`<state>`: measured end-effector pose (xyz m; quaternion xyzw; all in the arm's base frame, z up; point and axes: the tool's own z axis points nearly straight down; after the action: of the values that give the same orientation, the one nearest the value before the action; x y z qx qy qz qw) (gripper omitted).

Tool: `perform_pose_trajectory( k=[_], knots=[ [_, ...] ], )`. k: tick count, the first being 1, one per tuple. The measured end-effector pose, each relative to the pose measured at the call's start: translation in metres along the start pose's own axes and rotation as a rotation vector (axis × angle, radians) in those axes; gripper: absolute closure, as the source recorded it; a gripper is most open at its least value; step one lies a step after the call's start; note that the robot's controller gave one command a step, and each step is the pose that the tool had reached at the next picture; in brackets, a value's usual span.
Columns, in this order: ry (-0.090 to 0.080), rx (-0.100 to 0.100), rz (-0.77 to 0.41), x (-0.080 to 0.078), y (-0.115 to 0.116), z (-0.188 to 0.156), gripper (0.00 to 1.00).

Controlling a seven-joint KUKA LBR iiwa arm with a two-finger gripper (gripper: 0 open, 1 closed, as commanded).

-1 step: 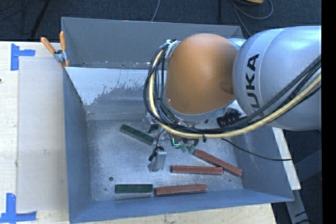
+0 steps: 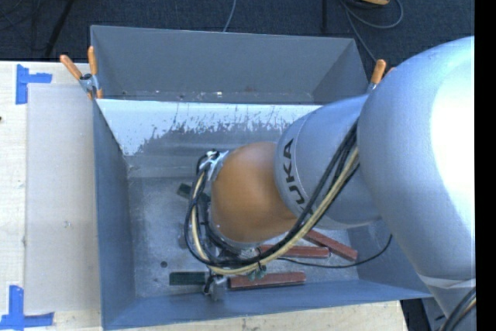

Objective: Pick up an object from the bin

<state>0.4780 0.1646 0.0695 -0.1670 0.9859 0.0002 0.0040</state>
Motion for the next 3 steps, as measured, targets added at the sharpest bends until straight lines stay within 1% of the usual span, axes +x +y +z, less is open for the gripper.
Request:
perform_pose_trajectory(
  k=[1,2,3],
  knots=[
    [0.004,-0.001,0.002,0.005,0.006,-0.032,0.0],
    [0.008,-0.001,0.143,-0.003,0.029,-0.031,0.0],
    [-0.004,-0.001,0.044,-0.002,0.015,-0.002,0.0]
  ],
)
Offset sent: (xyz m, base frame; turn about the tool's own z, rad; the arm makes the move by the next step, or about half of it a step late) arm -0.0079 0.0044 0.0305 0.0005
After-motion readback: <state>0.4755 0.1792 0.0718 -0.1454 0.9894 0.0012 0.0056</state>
